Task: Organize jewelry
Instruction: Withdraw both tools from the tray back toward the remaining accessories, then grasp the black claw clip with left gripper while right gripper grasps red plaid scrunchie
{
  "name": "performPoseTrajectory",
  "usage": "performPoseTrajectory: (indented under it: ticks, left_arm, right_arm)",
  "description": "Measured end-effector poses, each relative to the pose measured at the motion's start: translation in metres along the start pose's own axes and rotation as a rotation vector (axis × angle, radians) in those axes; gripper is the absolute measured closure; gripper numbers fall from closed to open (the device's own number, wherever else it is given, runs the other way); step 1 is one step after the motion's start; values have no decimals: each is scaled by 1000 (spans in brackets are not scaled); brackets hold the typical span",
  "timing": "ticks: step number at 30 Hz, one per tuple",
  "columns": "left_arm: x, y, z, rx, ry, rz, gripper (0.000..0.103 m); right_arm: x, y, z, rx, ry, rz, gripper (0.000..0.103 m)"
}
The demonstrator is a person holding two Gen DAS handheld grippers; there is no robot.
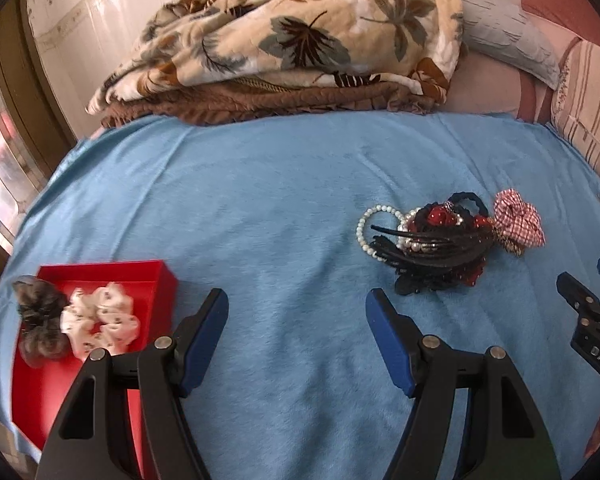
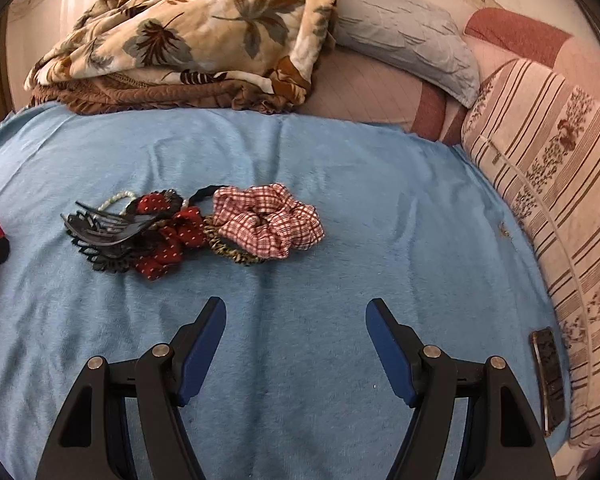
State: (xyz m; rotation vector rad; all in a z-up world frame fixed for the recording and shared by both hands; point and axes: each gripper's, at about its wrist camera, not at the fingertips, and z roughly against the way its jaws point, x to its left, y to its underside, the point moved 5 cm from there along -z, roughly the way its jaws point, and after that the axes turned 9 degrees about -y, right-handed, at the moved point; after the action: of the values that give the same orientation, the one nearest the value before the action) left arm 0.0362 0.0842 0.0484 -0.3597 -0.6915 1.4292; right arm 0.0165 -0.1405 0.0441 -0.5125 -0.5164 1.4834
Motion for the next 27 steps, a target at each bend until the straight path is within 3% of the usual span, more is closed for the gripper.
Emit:
performPoseTrajectory:
  ticks: [9,13,17,18,20,21,22,24,27]
  left_arm:
    - [-30,-17,-41,90,131,52,33]
    - [-44,-22,-50,116,241,94,33]
    - [-56,-22,-59,162,277,109,33]
    - [-58,-22,-61,171,286,116,35]
    - [-60,-21,-61,176,309,132,61]
    - [-60,-21,-61,176,289,133,75]
    - [-59,-21,-60,170,277,134,81]
    - [-59,-20,-59,168,292,137,82]
    - [-56,-19,-51,153,294,136,86]
  right_arm:
    - [-32,-16,-24,-22,-284,-220,27]
    - [-33,-25,-40,-25,-355,-259,27]
    - [-30,-32,-61,-2,-389,-285,27]
    - [-30,-33,-67,6,-397,-292,27]
    - [-28,-34,-77,28,-401,-306,28]
    - [-27,-33,-81,36,-400,-310,39]
    - [-26,-32,-85,49,-404,-314,47]
    - [-27,-29,-90,66,-419,-325,81]
    - [-29,-26,-87,57,-430,-342,88]
